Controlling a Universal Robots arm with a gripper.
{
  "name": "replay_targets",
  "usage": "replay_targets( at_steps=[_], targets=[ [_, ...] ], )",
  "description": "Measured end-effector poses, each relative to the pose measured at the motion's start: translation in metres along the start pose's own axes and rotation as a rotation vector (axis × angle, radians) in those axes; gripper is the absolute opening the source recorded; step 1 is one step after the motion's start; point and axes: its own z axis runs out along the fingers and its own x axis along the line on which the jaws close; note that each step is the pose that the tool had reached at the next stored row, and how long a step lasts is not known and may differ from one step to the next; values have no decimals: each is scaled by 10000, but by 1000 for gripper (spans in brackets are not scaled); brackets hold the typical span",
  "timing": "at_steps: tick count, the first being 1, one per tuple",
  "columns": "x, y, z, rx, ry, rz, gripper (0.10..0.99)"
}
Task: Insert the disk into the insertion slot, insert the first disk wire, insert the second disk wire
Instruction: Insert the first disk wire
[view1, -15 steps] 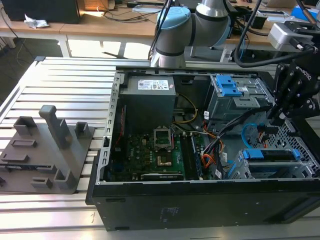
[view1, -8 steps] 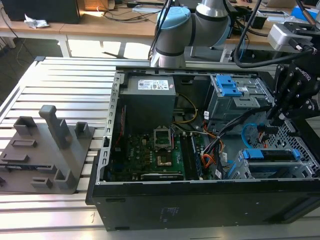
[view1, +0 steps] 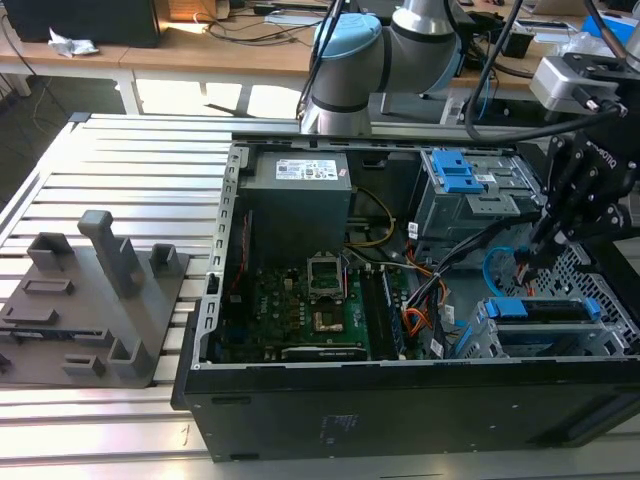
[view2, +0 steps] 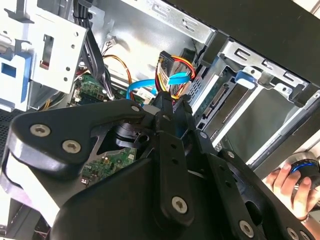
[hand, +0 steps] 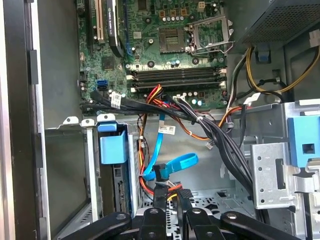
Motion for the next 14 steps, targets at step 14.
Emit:
replay_targets(
  at_steps=[14],
  targets=[
    [-2, -4, 91, 0, 0, 0, 239]
  ],
)
